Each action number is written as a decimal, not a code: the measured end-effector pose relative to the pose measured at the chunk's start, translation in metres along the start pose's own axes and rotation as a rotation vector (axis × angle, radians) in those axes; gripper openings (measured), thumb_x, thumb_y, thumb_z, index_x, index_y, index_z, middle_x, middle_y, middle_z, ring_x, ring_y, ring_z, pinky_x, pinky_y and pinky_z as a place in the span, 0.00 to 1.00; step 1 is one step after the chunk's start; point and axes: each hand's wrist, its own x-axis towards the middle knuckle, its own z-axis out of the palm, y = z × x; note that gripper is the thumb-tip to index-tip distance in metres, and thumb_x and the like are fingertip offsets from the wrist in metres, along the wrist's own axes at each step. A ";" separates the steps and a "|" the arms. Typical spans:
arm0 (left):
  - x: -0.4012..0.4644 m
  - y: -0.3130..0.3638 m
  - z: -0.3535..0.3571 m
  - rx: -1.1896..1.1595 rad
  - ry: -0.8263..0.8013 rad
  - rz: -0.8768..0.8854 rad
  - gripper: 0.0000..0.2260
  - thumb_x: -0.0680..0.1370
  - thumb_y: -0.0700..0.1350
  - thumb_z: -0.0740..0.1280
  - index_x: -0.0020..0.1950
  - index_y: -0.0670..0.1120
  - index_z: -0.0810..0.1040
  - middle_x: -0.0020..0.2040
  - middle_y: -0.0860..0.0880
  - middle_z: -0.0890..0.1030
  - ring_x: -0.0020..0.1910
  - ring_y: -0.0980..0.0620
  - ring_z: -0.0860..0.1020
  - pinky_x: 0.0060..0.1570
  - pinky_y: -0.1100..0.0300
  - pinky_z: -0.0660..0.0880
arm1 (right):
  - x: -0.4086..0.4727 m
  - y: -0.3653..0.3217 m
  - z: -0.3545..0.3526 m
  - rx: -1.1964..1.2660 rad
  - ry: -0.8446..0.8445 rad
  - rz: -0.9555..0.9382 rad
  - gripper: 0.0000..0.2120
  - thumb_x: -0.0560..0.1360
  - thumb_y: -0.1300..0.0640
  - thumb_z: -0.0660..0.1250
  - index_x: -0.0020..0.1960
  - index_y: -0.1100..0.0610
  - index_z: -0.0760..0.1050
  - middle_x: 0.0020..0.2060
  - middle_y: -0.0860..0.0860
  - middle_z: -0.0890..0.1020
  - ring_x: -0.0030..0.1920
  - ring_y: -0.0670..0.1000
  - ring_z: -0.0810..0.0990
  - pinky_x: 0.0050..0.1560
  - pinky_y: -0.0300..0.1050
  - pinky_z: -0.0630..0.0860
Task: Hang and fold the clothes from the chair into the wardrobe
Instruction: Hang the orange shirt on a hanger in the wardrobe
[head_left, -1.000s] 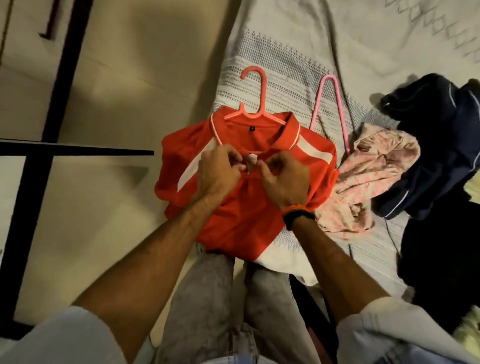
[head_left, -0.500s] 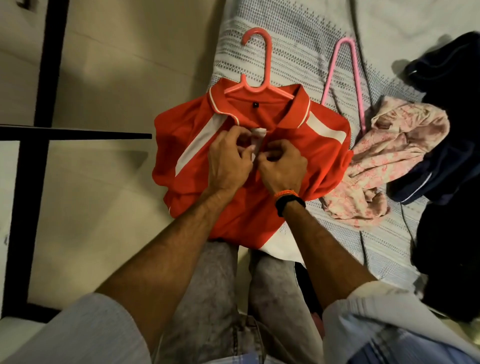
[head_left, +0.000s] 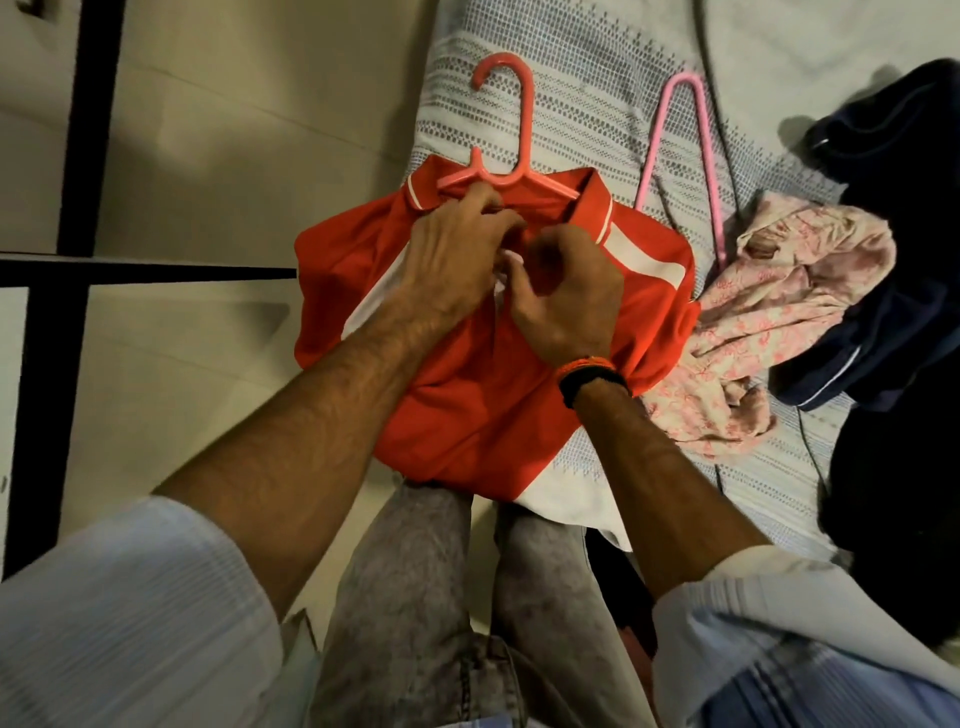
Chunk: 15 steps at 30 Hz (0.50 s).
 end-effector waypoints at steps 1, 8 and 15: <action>0.003 0.000 -0.005 0.024 -0.060 0.007 0.16 0.76 0.51 0.69 0.62 0.49 0.78 0.61 0.46 0.76 0.56 0.43 0.78 0.46 0.51 0.74 | 0.002 0.004 -0.001 -0.086 -0.061 -0.094 0.09 0.71 0.56 0.67 0.48 0.59 0.80 0.46 0.51 0.82 0.47 0.51 0.79 0.47 0.40 0.71; 0.019 0.002 -0.017 0.191 -0.197 -0.039 0.18 0.74 0.57 0.71 0.58 0.48 0.78 0.58 0.43 0.79 0.58 0.41 0.77 0.50 0.51 0.72 | 0.019 0.030 -0.016 -0.345 -0.371 -0.339 0.22 0.63 0.57 0.58 0.52 0.59 0.82 0.53 0.52 0.83 0.56 0.60 0.76 0.50 0.54 0.72; 0.016 -0.002 -0.019 -0.023 -0.227 -0.171 0.14 0.74 0.58 0.72 0.56 0.55 0.81 0.57 0.50 0.82 0.59 0.46 0.78 0.49 0.56 0.70 | 0.031 0.030 -0.024 -0.378 -0.318 -0.433 0.06 0.70 0.56 0.65 0.43 0.54 0.81 0.44 0.47 0.83 0.51 0.56 0.75 0.50 0.49 0.62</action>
